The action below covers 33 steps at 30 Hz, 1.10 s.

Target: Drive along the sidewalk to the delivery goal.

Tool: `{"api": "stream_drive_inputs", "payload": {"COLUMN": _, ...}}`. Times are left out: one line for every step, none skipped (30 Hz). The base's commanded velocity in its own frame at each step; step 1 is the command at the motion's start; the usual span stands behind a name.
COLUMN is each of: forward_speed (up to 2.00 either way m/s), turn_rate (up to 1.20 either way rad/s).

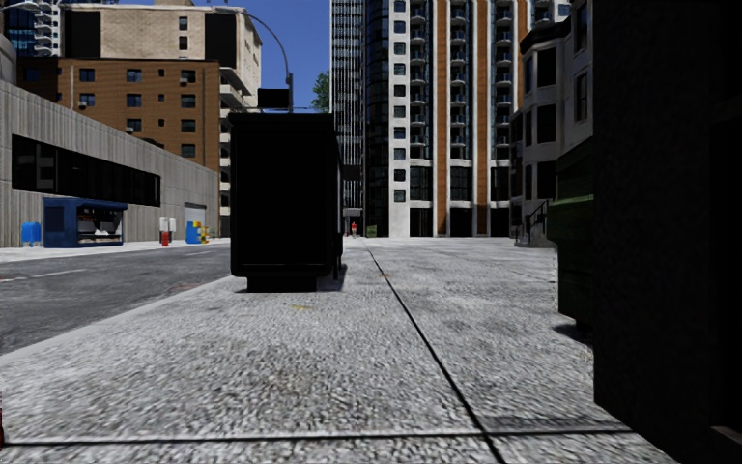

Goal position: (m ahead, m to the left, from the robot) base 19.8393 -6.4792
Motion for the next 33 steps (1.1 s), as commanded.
{"api": "stream_drive_inputs", "payload": {"forward_speed": 2.0, "turn_rate": 0.0}}
{"api": "stream_drive_inputs", "payload": {"forward_speed": 2.0, "turn_rate": 0.0}}
{"api": "stream_drive_inputs", "payload": {"forward_speed": 2.0, "turn_rate": 0.0}}
{"api": "stream_drive_inputs", "payload": {"forward_speed": 2.0, "turn_rate": 0.0}}
{"api": "stream_drive_inputs", "payload": {"forward_speed": 2.0, "turn_rate": 0.0}}
{"api": "stream_drive_inputs", "payload": {"forward_speed": 2.0, "turn_rate": 0.0}}
{"api": "stream_drive_inputs", "payload": {"forward_speed": 2.0, "turn_rate": 0.0}}
{"api": "stream_drive_inputs", "payload": {"forward_speed": 2.0, "turn_rate": 0.0}}
{"api": "stream_drive_inputs", "payload": {"forward_speed": 2.0, "turn_rate": 0.0}}
{"api": "stream_drive_inputs", "payload": {"forward_speed": 2.0, "turn_rate": 0.0}}
{"api": "stream_drive_inputs", "payload": {"forward_speed": 2.0, "turn_rate": 0.0}}
{"api": "stream_drive_inputs", "payload": {"forward_speed": 2.0, "turn_rate": 0.0}}
{"api": "stream_drive_inputs", "payload": {"forward_speed": 2.0, "turn_rate": 0.0}}
{"api": "stream_drive_inputs", "payload": {"forward_speed": 2.0, "turn_rate": 0.0}}
{"api": "stream_drive_inputs", "payload": {"forward_speed": 2.0, "turn_rate": 0.0}}
{"api": "stream_drive_inputs", "payload": {"forward_speed": 2.0, "turn_rate": 0.0}}
{"api": "stream_drive_inputs", "payload": {"forward_speed": 2.0, "turn_rate": 0.0}}
{"api": "stream_drive_inputs", "payload": {"forward_speed": 2.0, "turn_rate": 0.0}}
{"api": "stream_drive_inputs", "payload": {"forward_speed": 2.0, "turn_rate": -0.18}}
{"api": "stream_drive_inputs", "payload": {"forward_speed": 2.0, "turn_rate": -0.47}}
{"api": "stream_drive_inputs", "payload": {"forward_speed": 2.0, "turn_rate": -0.47}}
{"api": "stream_drive_inputs", "payload": {"forward_speed": 2.0, "turn_rate": -0.64}}
{"api": "stream_drive_inputs", "payload": {"forward_speed": 2.0, "turn_rate": -0.76}}
{"api": "stream_drive_inputs", "payload": {"forward_speed": 2.0, "turn_rate": -0.8}}
{"api": "stream_drive_inputs", "payload": {"forward_speed": 2.0, "turn_rate": -0.84}}
{"api": "stream_drive_inputs", "payload": {"forward_speed": 2.0, "turn_rate": -0.94}}
{"api": "stream_drive_inputs", "payload": {"forward_speed": 2.0, "turn_rate": -0.94}}
{"api": "stream_drive_inputs", "payload": {"forward_speed": 2.0, "turn_rate": -0.98}}
{"api": "stream_drive_inputs", "payload": {"forward_speed": 2.0, "turn_rate": -0.98}}
{"api": "stream_drive_inputs", "payload": {"forward_speed": 2.0, "turn_rate": -0.8}}
{"api": "stream_drive_inputs", "payload": {"forward_speed": 2.0, "turn_rate": -0.12}}
{"api": "stream_drive_inputs", "payload": {"forward_speed": 2.0, "turn_rate": -0.12}}
{"api": "stream_drive_inputs", "payload": {"forward_speed": 2.0, "turn_rate": -0.04}}
